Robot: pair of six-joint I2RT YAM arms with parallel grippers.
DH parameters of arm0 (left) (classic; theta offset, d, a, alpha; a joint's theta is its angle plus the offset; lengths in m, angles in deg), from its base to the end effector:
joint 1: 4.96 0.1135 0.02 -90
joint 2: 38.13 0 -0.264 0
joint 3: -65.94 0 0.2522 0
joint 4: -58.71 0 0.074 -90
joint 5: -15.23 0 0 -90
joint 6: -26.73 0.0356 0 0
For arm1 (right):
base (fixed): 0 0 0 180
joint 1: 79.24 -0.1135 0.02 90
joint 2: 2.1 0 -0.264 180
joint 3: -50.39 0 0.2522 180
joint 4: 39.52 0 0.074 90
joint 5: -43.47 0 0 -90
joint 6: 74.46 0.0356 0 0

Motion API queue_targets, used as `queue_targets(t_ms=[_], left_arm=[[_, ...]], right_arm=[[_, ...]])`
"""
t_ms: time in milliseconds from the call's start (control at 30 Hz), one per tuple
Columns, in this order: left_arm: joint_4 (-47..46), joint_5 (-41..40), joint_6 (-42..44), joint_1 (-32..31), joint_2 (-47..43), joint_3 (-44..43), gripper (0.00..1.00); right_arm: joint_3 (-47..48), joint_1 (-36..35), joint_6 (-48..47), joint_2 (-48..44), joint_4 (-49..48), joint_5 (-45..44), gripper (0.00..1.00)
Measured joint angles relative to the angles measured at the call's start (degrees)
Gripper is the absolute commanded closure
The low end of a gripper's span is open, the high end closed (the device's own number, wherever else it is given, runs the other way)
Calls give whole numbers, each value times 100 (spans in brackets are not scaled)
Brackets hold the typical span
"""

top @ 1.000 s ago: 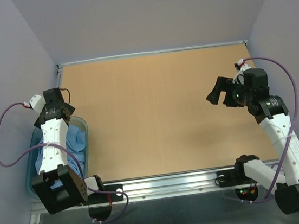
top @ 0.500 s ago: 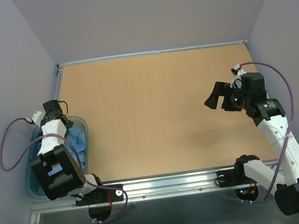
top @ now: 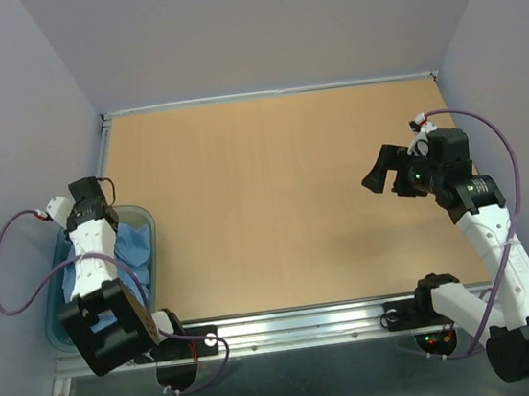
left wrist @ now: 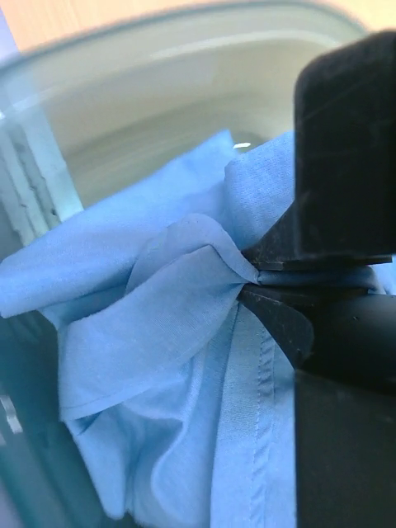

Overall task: Fold and stack the long sleeve shirts
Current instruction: Grab the shirt from the pile, then move the shirt to the center of the board

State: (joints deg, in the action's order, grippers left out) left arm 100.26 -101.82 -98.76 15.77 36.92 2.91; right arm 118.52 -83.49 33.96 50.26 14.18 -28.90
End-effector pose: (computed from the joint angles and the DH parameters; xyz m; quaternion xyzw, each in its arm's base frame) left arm 0.2387 0.1076 0.2310 -0.4996 0.7802 0.1813 0.3299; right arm 0.1853 0.0246 0.3248 0.0428 0.8894 0.2203 0.3982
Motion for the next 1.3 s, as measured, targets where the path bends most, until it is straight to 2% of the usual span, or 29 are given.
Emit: queue_targets(t_ms=[167,233,333,567,667,700,767,867,1000,1167,1300], left_arm=[[638,-107,26,-229,-918,-870,100],[765,-258,-4,-695,-1220,-1565,100],[848,-461,-37,-1755,-1519,-2830,100],[964,-295,192,-3399,-890,-6457,100],[881,-50,380,-3880,-459,-7462,100],[802,33,481,-4258,-234,-7919,100],[573,122,702,-4787,-42,-8192,100],[61,262,1220,-5954,470,-8402,100],[-890,376,2288,-7060,1211,-8463,100],[-1569,831,3217,-7715,2214,-8443,100],[-1878,1342,3469,-7764,2559,-8415,100]], right_arm=[[0,0,7,-101,-7,28,0],[0,0,28,-153,-7,46,0],[0,0,61,-227,-9,94,0],[7,0,131,-437,-9,125,0],[7,0,138,-509,-9,116,0],[7,0,140,-525,-9,107,0],[7,0,153,-553,-7,76,0],[7,0,166,-623,-9,28,0],[7,0,179,-772,-7,-70,0],[7,0,195,-879,-9,-201,0],[7,0,201,-968,-4,-339,0]])
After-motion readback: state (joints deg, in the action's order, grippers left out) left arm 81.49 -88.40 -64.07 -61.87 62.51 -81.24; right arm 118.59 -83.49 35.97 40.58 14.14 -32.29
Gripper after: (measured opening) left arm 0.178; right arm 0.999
